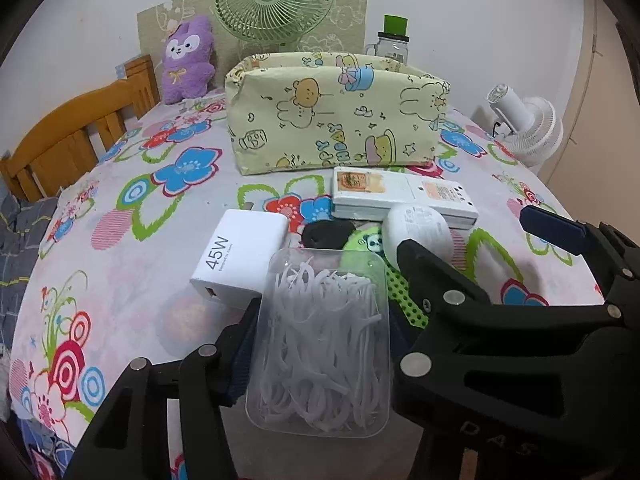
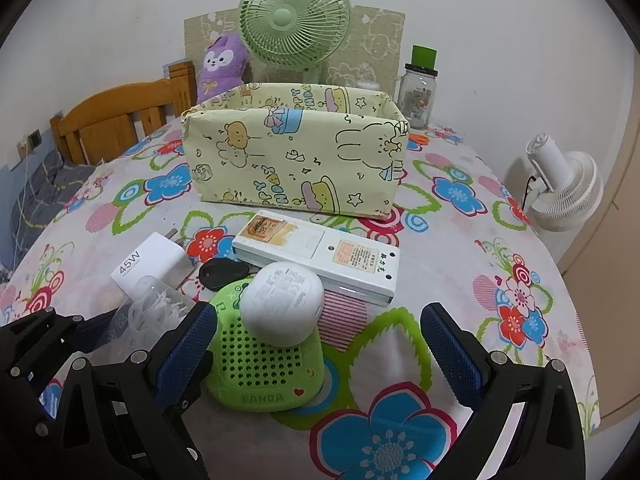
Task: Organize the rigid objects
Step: 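Reach the left tool to the clear floss-pick box while the right tool reaches the white puff, then close the left tool on the floss-pick box while the right tool grips the white puff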
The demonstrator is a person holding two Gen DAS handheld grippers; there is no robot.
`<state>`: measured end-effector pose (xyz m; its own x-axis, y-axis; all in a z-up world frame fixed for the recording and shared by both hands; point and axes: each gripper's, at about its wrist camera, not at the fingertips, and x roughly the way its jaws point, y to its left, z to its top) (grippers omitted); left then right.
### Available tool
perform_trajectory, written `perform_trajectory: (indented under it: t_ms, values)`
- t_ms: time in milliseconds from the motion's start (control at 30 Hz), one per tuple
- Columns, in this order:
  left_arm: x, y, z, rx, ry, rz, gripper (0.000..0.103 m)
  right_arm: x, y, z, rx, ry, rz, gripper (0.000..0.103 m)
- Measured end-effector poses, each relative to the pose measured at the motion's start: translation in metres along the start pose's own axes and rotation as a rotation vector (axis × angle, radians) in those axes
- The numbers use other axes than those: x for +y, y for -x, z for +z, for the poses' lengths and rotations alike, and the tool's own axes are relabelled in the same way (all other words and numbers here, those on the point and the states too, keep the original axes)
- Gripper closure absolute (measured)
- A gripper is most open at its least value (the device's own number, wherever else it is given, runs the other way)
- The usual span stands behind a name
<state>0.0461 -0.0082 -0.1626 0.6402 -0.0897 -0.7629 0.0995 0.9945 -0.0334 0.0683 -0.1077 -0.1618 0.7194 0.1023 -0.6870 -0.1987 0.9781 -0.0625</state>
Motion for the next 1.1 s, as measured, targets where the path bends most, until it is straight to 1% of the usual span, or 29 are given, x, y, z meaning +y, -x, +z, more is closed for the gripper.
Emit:
perform_trajectory:
  t_ms: [200,267,333,467,567,633,700,933,1100]
  values:
    - [0.005,-0.006,0.008,-0.015,-0.007,0.031,0.043,0.000,-0.011,0.007,0.014,-0.027,-0.001,0.000]
    - [0.007,-0.010,0.011,-0.020,-0.012,0.039,0.043,0.000,-0.014,0.009,0.019,-0.037,-0.003,0.003]
    - [0.009,-0.013,0.015,-0.026,-0.021,0.047,0.043,0.000,-0.018,0.010,0.027,-0.055,-0.008,0.014]
    - [0.012,-0.018,0.020,-0.029,-0.028,0.047,0.043,-0.002,-0.026,0.011,0.056,-0.101,0.015,0.018]
    - [0.012,-0.020,0.021,-0.033,-0.036,0.044,0.043,-0.001,-0.031,0.012,0.079,-0.121,0.029,0.027]
    - [0.012,-0.021,0.022,-0.034,-0.039,0.043,0.043,0.001,-0.034,0.012,0.098,-0.135,0.051,0.040]
    - [0.011,-0.021,0.023,-0.035,-0.043,0.043,0.043,0.002,-0.036,0.011,0.116,-0.159,0.079,0.048]
    - [0.007,-0.020,0.026,-0.038,-0.047,0.030,0.043,0.001,-0.030,0.012,0.100,-0.166,0.049,0.049]
    - [0.001,-0.012,0.030,-0.061,-0.055,0.023,0.043,-0.005,-0.021,0.017,0.077,-0.174,0.038,0.049]
